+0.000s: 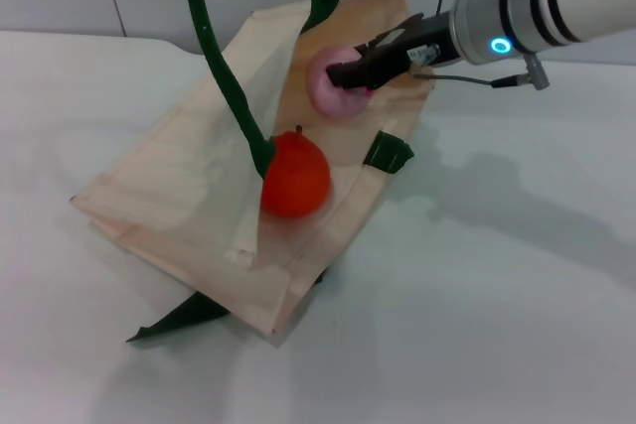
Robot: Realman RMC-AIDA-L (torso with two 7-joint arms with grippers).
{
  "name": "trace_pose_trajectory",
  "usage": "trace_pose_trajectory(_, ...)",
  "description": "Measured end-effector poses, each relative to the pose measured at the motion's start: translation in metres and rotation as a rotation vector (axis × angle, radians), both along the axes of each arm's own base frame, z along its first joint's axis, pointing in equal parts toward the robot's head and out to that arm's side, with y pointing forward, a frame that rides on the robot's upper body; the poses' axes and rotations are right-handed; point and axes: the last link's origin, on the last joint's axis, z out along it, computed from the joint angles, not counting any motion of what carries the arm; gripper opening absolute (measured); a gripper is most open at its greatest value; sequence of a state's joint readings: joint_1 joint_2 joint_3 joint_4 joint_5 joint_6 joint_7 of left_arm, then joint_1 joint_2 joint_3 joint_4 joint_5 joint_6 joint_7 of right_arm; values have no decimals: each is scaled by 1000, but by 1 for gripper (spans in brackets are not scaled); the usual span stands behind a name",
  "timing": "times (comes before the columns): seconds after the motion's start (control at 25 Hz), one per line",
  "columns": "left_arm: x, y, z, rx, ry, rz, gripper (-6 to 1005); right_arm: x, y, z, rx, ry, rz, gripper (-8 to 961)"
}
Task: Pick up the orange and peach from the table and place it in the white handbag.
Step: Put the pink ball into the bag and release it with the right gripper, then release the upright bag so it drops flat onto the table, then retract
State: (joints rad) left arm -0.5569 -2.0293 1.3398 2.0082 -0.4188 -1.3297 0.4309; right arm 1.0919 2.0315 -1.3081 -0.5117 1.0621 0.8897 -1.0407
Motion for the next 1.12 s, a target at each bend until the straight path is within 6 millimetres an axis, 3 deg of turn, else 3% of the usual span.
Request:
trace_pose_trajectory(0.4,2,0,-3,-5,7,-8,171,-1,5,-2,26,-3,-13,511)
trace_pose_trajectory(0.72,2,0,-3,-3,8,-9,173,-1,6,-5,26,-13,-25,756)
trace_pose_trajectory(0.96,2,0,-2,-2,8,-10,175,2,7,-3,30,-14,-45,842)
trace_pose_trajectory(1.12,-3,2,-2,-1,5,8,176,18,6,1,36,-54,-79,839)
